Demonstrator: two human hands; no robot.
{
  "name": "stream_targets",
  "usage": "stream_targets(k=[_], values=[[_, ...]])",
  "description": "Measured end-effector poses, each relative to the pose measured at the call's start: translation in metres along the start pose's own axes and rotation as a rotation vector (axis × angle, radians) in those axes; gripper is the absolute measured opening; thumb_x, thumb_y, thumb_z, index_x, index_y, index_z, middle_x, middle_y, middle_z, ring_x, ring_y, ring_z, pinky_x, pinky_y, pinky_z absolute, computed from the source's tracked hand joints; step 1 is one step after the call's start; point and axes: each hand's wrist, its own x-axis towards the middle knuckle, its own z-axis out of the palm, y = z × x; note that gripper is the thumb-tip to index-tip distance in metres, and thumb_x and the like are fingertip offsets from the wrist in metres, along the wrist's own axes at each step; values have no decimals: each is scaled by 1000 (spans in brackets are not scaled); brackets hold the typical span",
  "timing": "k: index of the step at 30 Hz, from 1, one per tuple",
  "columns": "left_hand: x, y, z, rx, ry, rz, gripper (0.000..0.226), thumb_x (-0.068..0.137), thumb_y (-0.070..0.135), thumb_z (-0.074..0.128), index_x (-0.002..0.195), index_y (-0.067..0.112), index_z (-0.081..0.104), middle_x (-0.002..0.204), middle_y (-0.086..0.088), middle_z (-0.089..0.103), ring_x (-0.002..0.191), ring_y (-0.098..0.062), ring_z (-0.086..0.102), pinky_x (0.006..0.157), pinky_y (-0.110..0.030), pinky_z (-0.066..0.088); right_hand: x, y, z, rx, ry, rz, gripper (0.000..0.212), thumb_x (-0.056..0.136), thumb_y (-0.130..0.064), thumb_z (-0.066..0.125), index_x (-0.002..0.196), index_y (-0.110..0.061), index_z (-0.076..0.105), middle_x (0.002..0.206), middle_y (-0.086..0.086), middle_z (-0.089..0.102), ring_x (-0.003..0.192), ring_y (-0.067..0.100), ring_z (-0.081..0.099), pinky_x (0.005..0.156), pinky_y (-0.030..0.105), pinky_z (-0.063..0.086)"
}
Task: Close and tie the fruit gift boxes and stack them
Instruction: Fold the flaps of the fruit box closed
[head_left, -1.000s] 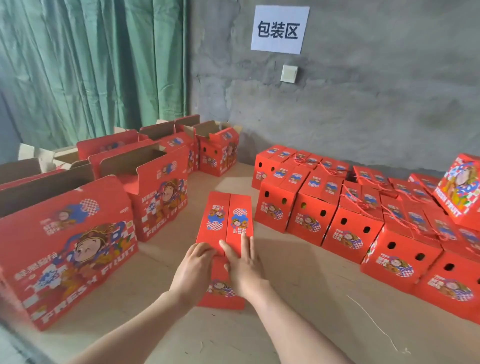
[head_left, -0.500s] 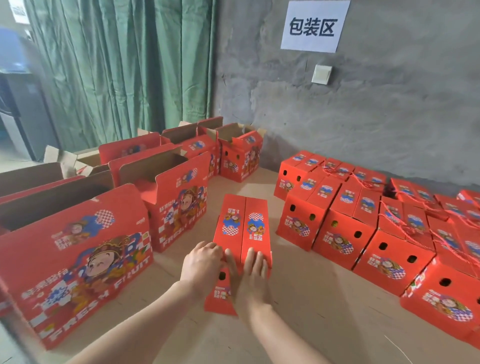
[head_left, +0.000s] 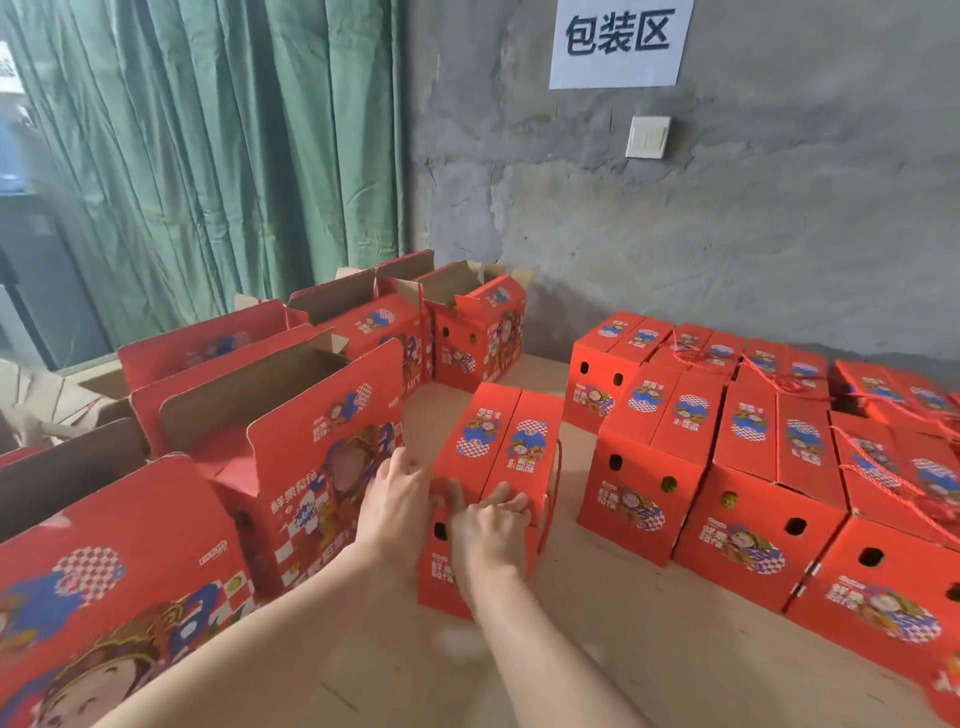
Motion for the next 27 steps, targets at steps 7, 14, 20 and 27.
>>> stream_targets(k=[7, 14, 20, 27], values=[[55, 17, 44, 210, -38, 197, 55, 91, 28, 48, 141, 16, 29, 151, -2, 23, 140, -21, 17, 113, -32, 9, 67, 43, -4, 25, 78, 107, 66, 97, 2, 37, 152, -11, 2, 141, 48, 18, 125, 66, 26, 101, 62, 34], [160, -32, 5, 671, -5, 57, 73, 84, 23, 57, 146, 20, 19, 154, -10, -17, 142, -37, -17, 111, -58, -13, 135, 89, -5, 75, 124, 232, 60, 97, -3, 36, 152, -14, 13, 140, 48, 20, 127, 67, 24, 101, 65, 30], [183, -73, -9, 691, -84, -10, 60, 82, 18, 63, 137, 20, 38, 146, -14, 17, 129, -37, 31, 103, -49, 34, 172, 106, 1, -10, 167, 304, 62, 96, -3, 35, 151, -7, 9, 138, 49, 23, 122, 69, 29, 97, 67, 34], [182, -67, -2, 653, -31, -10, 57, 82, 19, 62, 135, 22, 42, 146, -12, 16, 129, -35, 29, 104, -49, 32, 164, 85, 36, 85, 329, 220, 72, 98, -9, 33, 150, -15, -17, 155, 22, -22, 139, 48, -20, 103, 65, -16]])
